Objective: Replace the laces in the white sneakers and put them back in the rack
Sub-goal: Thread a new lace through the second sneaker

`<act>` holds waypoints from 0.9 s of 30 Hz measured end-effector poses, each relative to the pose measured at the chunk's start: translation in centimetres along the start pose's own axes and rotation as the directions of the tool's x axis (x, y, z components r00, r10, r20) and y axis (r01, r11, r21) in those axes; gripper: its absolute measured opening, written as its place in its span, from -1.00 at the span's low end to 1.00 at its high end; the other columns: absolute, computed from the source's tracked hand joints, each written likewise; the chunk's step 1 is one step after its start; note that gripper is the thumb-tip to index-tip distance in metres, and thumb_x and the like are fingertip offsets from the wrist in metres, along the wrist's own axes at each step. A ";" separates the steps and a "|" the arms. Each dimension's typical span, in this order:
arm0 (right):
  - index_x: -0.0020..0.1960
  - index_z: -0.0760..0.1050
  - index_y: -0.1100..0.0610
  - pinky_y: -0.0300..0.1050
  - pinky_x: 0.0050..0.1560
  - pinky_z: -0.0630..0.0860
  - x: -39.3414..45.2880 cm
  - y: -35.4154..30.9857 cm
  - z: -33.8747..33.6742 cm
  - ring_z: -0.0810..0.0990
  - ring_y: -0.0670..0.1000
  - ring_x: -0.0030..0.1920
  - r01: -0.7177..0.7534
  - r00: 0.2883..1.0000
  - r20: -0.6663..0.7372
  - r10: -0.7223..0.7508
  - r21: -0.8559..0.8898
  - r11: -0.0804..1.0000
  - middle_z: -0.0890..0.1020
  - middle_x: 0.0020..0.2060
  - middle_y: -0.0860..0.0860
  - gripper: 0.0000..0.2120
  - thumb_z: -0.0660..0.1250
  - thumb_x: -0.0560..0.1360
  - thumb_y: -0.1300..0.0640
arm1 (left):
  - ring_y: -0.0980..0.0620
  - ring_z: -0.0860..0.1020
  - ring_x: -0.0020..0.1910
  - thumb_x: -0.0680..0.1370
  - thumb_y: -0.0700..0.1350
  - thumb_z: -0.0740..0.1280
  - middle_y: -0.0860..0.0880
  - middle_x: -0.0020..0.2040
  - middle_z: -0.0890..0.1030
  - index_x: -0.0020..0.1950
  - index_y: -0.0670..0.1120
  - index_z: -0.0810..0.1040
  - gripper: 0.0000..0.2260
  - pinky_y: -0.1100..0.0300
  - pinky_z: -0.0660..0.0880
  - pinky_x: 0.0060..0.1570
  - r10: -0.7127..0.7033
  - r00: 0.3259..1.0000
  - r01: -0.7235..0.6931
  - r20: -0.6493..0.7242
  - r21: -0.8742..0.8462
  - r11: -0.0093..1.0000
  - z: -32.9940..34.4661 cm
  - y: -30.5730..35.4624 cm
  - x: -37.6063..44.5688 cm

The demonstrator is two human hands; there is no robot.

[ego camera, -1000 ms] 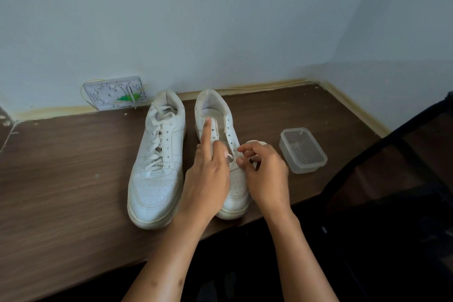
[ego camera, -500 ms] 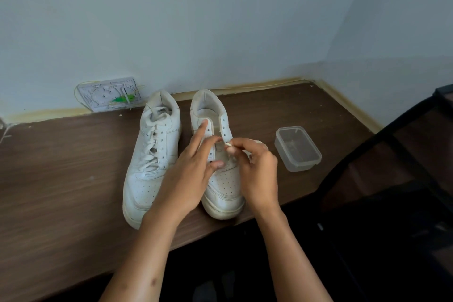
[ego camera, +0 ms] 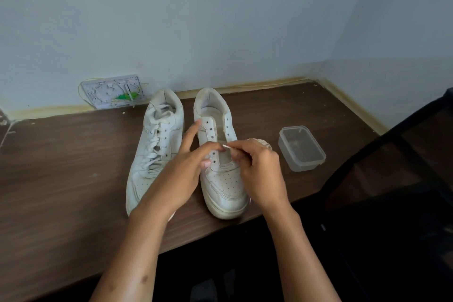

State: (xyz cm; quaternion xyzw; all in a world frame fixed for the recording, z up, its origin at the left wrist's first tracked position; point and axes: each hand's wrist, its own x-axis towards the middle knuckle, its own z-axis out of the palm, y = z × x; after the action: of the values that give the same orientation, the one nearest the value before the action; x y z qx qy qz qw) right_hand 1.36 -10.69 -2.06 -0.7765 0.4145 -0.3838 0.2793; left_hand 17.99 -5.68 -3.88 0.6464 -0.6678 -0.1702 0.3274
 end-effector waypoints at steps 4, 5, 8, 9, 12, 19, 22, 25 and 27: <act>0.08 0.59 0.09 -0.22 -0.11 0.54 0.1 -0.1 0.0 0.59 -0.14 -0.12 -0.075 0.997 0.026 0.077 -0.066 0.995 0.60 -0.22 -0.15 -0.86 0.32 0.57 0.26 | 0.14 0.47 0.11 0.59 -0.30 0.29 0.20 0.58 -0.10 0.11 0.14 0.47 -0.68 0.03 0.55 0.13 -0.021 1.000 0.020 -0.007 -0.076 0.997 -0.2 -0.2 0.0; 0.01 0.59 0.11 -0.14 -0.11 0.55 0.1 -0.1 0.2 0.59 -0.11 -0.14 -0.052 0.998 0.015 0.053 -0.091 0.994 0.60 -0.21 -0.11 -0.88 0.32 0.56 0.28 | 0.04 0.43 0.18 0.58 -0.31 0.29 0.19 0.57 -0.08 0.08 0.14 0.45 -0.68 -0.04 0.56 0.13 -0.018 1.000 0.017 -0.015 -0.090 0.996 -0.2 -0.1 0.1; -0.07 0.61 0.13 0.00 -0.09 0.55 -0.2 0.0 1.0 0.56 0.00 -0.12 0.031 0.999 -0.005 -0.033 -0.218 0.975 0.57 -0.17 -0.04 -0.88 0.35 0.50 0.32 | 0.09 0.46 0.29 0.57 -0.30 0.31 0.18 0.57 -0.03 0.04 0.20 0.41 -0.64 -0.07 0.54 0.15 0.000 1.000 -0.002 -0.016 -0.136 0.991 -0.1 -0.4 0.2; -0.08 0.62 0.12 0.00 -0.04 0.51 -0.2 0.0 1.3 0.54 0.02 -0.10 0.052 0.998 -0.003 -0.055 -0.276 0.960 0.55 -0.14 -0.04 -0.88 0.38 0.49 0.31 | 0.23 0.37 0.36 0.57 -0.30 0.32 0.16 0.57 -0.02 0.05 0.21 0.41 -0.63 -0.05 0.52 0.21 0.000 1.000 0.000 -0.001 -0.156 0.988 -0.1 -0.6 0.2; -0.05 0.66 0.03 -0.08 0.07 0.28 -0.3 0.1 2.0 0.39 -0.02 0.00 0.009 1.000 0.004 -0.008 -0.346 0.938 0.47 -0.03 -0.08 -0.88 0.40 0.50 0.21 | 0.60 0.02 0.34 0.55 -0.31 0.34 0.09 0.58 0.00 0.06 0.22 0.43 -0.61 -0.05 0.41 0.34 -0.016 0.999 0.024 0.039 -0.207 0.978 -0.1 -1.0 0.2; -0.02 0.66 -0.04 -0.12 0.23 0.12 0.0 -0.4 2.1 0.17 -0.10 0.12 -0.327 0.944 0.014 0.329 -0.065 0.943 0.38 0.06 -0.16 -0.92 0.39 0.54 0.07 | 0.15 0.04 0.56 0.53 -0.31 0.36 0.13 0.56 0.06 0.03 0.22 0.43 -0.60 -0.11 0.35 0.39 -0.058 0.998 0.060 0.016 -0.244 0.968 0.0 -0.4 0.2; -0.03 0.67 -0.04 -0.02 0.35 0.15 0.1 -0.5 2.3 0.17 -0.08 0.14 -0.388 0.921 0.012 0.388 -0.030 0.921 0.36 0.06 -0.16 -0.93 0.40 0.54 0.06 | 0.10 0.09 0.56 0.53 -0.30 0.37 0.14 0.56 0.07 0.01 0.22 0.43 -0.61 -0.12 0.34 0.40 -0.068 0.998 0.069 0.012 -0.254 0.965 -0.2 -0.4 0.1; -0.06 0.66 -0.06 0.05 0.39 0.17 0.2 -0.7 2.3 0.17 -0.07 0.16 -0.419 0.908 0.012 0.419 0.001 0.908 0.35 0.05 -0.17 -0.94 0.40 0.53 0.06 | 0.07 0.12 0.56 0.53 -0.29 0.38 0.16 0.55 0.08 0.01 0.21 0.44 -0.63 -0.11 0.33 0.41 -0.067 0.998 0.068 0.011 -0.262 0.963 -0.3 -0.3 0.1; -0.07 0.66 -0.06 0.05 0.39 0.19 0.2 -0.8 2.3 0.18 -0.06 0.16 -0.421 0.907 0.013 0.421 0.001 0.907 0.34 0.03 -0.17 -0.94 0.41 0.53 0.06 | 0.03 0.16 0.55 0.53 -0.29 0.38 0.17 0.54 0.08 0.01 0.20 0.44 -0.63 -0.10 0.34 0.40 -0.061 0.998 0.061 0.008 -0.265 0.962 -0.3 -0.3 0.1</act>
State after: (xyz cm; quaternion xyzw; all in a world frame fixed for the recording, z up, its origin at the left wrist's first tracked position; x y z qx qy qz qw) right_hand 3.70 -10.16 -2.66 -0.6707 0.5698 -0.3105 0.3593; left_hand 18.40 -5.72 -3.81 0.6170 -0.6187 -0.2681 0.4058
